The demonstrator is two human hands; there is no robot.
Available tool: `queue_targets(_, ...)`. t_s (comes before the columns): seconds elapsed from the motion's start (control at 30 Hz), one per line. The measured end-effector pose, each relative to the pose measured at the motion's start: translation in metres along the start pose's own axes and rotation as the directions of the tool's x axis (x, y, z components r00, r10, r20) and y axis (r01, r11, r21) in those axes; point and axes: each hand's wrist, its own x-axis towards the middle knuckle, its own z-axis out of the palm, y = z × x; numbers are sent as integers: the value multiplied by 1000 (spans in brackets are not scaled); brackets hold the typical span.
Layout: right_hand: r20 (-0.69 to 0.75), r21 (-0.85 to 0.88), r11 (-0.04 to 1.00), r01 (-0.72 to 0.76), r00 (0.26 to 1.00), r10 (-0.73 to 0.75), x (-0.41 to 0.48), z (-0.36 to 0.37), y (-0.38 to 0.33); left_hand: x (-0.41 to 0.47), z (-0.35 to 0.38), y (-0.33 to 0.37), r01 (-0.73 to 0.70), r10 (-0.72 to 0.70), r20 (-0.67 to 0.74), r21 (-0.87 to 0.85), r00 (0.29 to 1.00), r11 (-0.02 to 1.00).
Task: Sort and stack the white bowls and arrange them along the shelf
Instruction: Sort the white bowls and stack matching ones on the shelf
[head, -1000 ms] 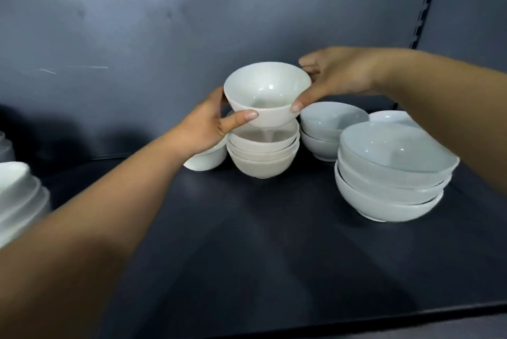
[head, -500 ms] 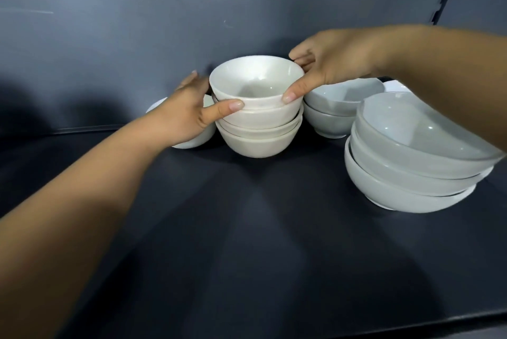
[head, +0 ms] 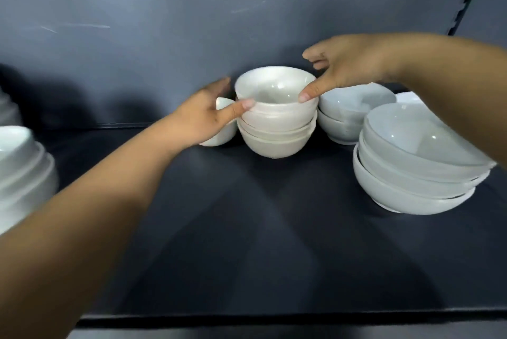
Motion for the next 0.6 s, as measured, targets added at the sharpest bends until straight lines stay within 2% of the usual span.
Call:
queue_targets(0.1, -176, -20, 986, 168, 970, -168, -23, -7, -34, -26, -24, 16, -12, 12, -236, 0, 972, 1000)
queue_targets(0.2, -311, -28, 928, 372, 879, -362, -41, 3, -75, -67, -46, 31, -55, 100, -351, 136, 931, 989)
queue_targets(0.27, -364, 3, 870, 494, 811, -459, -50, 19, -100, -105, -59, 36, -34, 135, -412, 243, 901, 969)
queue_targets(0.33, -345, 49, 792, 608, 755, -558, -60, 39, -121, -145, -69, 37, 10, 141, -446, 319, 884, 948)
queue_targets(0.43, -309, 93, 705, 703, 693, -651, -74, 75, -152, -208, -78, 30, 161, 28, -532, 305, 846, 939)
queue_targets(0.6, -194, 105, 681, 725, 686, -701, -75, 122, -195, -289, -102, 14, 392, -128, -623, 306, 771, 868)
